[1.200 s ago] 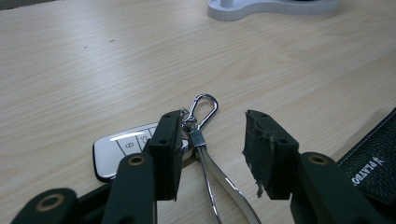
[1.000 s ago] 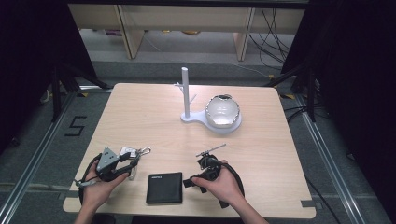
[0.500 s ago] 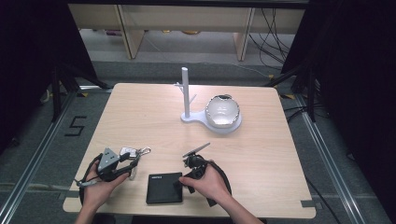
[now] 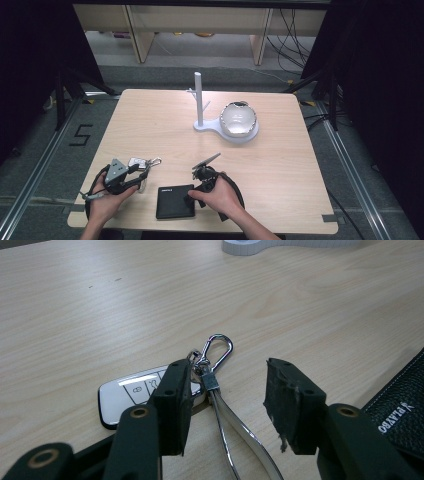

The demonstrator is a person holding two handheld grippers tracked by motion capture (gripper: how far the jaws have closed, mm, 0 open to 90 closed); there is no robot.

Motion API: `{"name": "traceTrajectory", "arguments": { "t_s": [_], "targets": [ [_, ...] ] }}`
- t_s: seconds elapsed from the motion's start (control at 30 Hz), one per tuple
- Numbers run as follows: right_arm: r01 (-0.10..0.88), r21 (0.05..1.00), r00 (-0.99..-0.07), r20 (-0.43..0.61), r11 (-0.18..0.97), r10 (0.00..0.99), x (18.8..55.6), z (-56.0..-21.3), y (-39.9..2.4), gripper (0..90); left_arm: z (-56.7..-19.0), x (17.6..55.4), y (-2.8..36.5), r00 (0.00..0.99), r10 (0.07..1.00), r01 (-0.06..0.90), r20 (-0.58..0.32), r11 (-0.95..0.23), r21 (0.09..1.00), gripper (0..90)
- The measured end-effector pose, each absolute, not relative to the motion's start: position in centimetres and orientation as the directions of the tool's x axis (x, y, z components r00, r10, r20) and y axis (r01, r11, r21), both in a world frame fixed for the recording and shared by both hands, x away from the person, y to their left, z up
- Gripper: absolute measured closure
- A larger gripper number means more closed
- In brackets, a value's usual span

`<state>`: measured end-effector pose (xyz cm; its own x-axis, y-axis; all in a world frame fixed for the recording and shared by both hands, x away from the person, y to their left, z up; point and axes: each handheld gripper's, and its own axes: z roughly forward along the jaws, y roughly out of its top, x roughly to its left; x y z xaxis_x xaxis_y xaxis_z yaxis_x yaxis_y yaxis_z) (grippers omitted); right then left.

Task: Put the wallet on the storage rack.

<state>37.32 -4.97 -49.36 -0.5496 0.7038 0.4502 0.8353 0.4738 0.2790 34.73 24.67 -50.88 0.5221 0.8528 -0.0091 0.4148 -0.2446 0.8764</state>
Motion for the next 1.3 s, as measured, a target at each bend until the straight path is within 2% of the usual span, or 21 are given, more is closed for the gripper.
{"name": "traceTrajectory", "arguments": {
  "t_s": [0.03, 0.1, 0.13, 0.17, 0.27, 0.4, 0.57, 0.7, 0.8, 0.97, 1.07, 1.3],
  "targets": [
    [0.853, 0.254, -0.521, 0.461, 0.456, 0.718, 37.2, -49.1, -4.7, 52.0, -50.9, 34.7, 24.7, 0.52, 0.854, 0.417, -0.011, -0.242, 0.876, 53.1],
    [0.848, 0.27, -0.529, 0.466, 0.455, 0.709, 37.1, -49.2, -4.5, 53.2, -50.9, 34.7, 24.7, 0.519, 0.855, 0.417, -0.01, -0.243, 0.876, 53.1],
    [0.83, 0.286, -0.557, 0.432, 0.478, 0.709, 37.0, -49.1, -4.0, 55.5, -50.8, 34.7, 24.7, 0.515, 0.857, 0.417, -0.005, -0.245, 0.875, 53.1],
    [0.844, 0.253, -0.536, 0.418, 0.473, 0.733, 36.8, -48.9, -3.8, 57.4, -50.8, 34.7, 24.8, 0.516, 0.857, 0.415, -0.006, -0.244, 0.876, 53.1],
    [0.831, 0.276, -0.555, 0.381, 0.482, 0.739, 36.7, -48.9, -3.4, 61.6, -50.8, 34.7, 24.9, 0.514, 0.858, 0.413, -0.008, -0.239, 0.879, 53.1],
    [0.852, 0.249, -0.524, 0.402, 0.461, 0.751, 36.6, -48.9, -3.3, 68.1, -50.9, 34.7, 24.9, 0.509, 0.861, 0.42, -0.013, -0.235, 0.877, 53.1],
    [0.835, 0.246, -0.548, 0.444, 0.492, 0.709, 37.1, -49.2, -3.7, 75.5, -51.0, 34.8, 24.9, 0.516, 0.856, 0.418, -0.012, -0.24, 0.876, 53.1],
    [0.809, 0.285, -0.587, 0.455, 0.515, 0.67, 37.1, -49.1, -4.0, 81.8, -50.9, 34.7, 24.9, 0.511, 0.859, 0.414, -0.017, -0.229, 0.881, 53.0],
    [0.795, 0.288, -0.605, 0.452, 0.535, 0.655, 37.3, -48.6, -4.3, 83.1, -50.7, 34.7, 25.2, 0.504, 0.863, 0.401, -0.017, -0.217, 0.89, 53.0],
    [0.717, 0.366, -0.696, 0.407, 0.593, 0.591, 37.3, -46.6, -5.3, 83.7, -50.6, 34.7, 25.5, 0.49, 0.872, 0.396, -0.016, -0.206, 0.895, 52.5],
    [0.691, 0.393, -0.723, 0.361, 0.607, 0.589, 37.2, -44.8, -6.1, 83.7, -50.6, 34.7, 25.5, 0.492, 0.871, 0.391, -0.015, -0.205, 0.897, 52.1],
    [0.584, 0.491, -0.793, 0.176, 0.646, 0.584, 37.5, -41.3, -8.8, 83.7, -50.7, 34.7, 25.4, 0.497, 0.868, 0.384, -0.012, -0.208, 0.899, 50.7]
  ]
}}
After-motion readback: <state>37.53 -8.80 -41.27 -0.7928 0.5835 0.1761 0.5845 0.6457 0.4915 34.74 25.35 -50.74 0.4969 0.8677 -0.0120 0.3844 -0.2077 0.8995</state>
